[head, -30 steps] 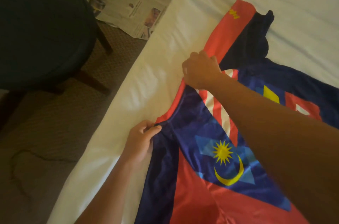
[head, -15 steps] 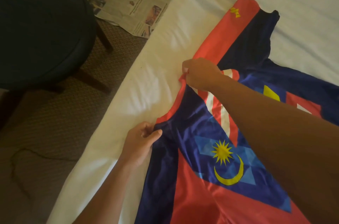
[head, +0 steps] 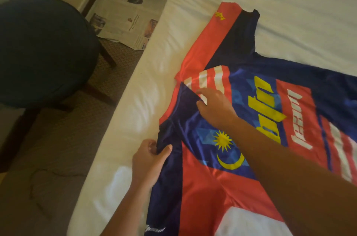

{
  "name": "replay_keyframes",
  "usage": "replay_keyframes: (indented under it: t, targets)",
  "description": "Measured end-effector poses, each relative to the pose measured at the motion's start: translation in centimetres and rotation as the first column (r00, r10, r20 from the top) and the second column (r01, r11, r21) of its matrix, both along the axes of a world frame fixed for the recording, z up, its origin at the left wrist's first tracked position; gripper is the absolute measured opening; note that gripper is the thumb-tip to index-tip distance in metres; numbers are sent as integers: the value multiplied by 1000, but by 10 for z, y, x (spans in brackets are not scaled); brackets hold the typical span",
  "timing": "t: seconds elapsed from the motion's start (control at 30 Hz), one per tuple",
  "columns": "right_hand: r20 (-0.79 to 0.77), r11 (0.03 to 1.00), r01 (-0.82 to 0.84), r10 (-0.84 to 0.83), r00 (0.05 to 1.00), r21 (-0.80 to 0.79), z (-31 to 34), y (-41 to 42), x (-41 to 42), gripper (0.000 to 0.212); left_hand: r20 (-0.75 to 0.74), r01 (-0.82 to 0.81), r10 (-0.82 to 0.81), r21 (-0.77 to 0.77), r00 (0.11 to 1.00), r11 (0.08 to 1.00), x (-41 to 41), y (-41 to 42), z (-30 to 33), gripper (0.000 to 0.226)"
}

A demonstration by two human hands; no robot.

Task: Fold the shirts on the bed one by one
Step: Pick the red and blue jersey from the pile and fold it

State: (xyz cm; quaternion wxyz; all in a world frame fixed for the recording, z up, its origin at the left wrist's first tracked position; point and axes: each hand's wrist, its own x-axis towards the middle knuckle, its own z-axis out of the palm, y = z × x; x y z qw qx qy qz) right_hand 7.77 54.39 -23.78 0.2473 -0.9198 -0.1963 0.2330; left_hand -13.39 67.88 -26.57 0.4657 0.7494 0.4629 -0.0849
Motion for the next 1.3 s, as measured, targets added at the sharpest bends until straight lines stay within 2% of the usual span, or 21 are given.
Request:
replay_keyframes:
  t: [0.1, 0.2, 0.27, 0.33, 0.43, 0.53, 0.67, 0.73, 0.83, 0.87, 0.93, 0.97, 1.03, 1.1, 1.17, 1.23, 1.3]
  targets:
    - [-41, 980, 193, -191, 981, 47, 5, -40, -57, 34, -101, 76, -69, 68, 992, 995, -21, -2, -4, 17]
    - [-58, 922, 383, -381, 923, 45, -2, -80, -131, 25, -77, -60, 63, 40, 995, 997, -41, -8, 6, 37]
    - [-82, 854, 520, -518, 852, 8, -5, -101, -185, 16, -96, -93, 93, 6, 991, 996, -58, -16, 13, 42]
    - [-113, 757, 652, -652, 750, -38, -5, -117, -237, 7, -118, -71, 69, -16, 991, 997, -81, -25, 14, 36]
    - [-284, 643, 752, -755, 591, -144, -1, -125, -295, 20, -178, -6, -4, -59, 984, 998, -116, -38, 17, 38]
    - [-404, 656, 719, -737, 543, -230, -4, -121, -319, 26, -188, 99, -122, -127, 975, 987, -141, -42, 17, 35]
    - [-556, 785, 529, -609, 566, -321, -13, -118, -326, 10, -306, 335, -341, -75, 889, 939, -159, -37, 11, 23]
    - [-574, 842, 413, -540, 616, -348, -13, -124, -327, 14, -350, 363, -344, -10, 871, 932, -169, -36, 11, 27]
    - [-580, 902, 188, -398, 711, -389, -12, -141, -325, 24, -371, 318, -252, 126, 894, 940, -175, -54, 25, 22]
    - [-564, 909, 146, -362, 742, -390, -12, -149, -321, 31, -388, 342, -239, 221, 890, 914, -174, -65, 29, 27]
    - [-483, 905, 141, -340, 807, -401, -8, -173, -310, 45, -407, 454, -284, 421, 868, 785, -167, -89, 34, 45]
    - [-416, 897, 178, -353, 838, -404, -7, -189, -302, 46, -364, 491, -342, 500, 866, 713, -161, -101, 33, 52]
    - [-244, 882, 291, -395, 886, -371, -5, -228, -284, 34, -267, 550, -502, 596, 823, 585, -145, -126, 29, 54]
    - [-4, 886, 355, -373, 928, -297, -7, -277, -268, 25, -256, 637, -638, 601, 726, 483, -126, -153, 22, 52]
    - [217, 875, 323, -258, 941, -361, -15, -332, -253, 27, -306, 738, -740, 570, 599, 361, -101, -182, 18, 51]
    - [295, 832, 256, -118, 948, -491, -19, -380, -236, 36, -386, 811, -783, 533, 488, 242, -82, -201, 14, 49]
    - [305, 791, 219, -44, 951, -571, -20, -418, -220, 39, -467, 846, -773, 507, 429, 163, -68, -213, 10, 45]
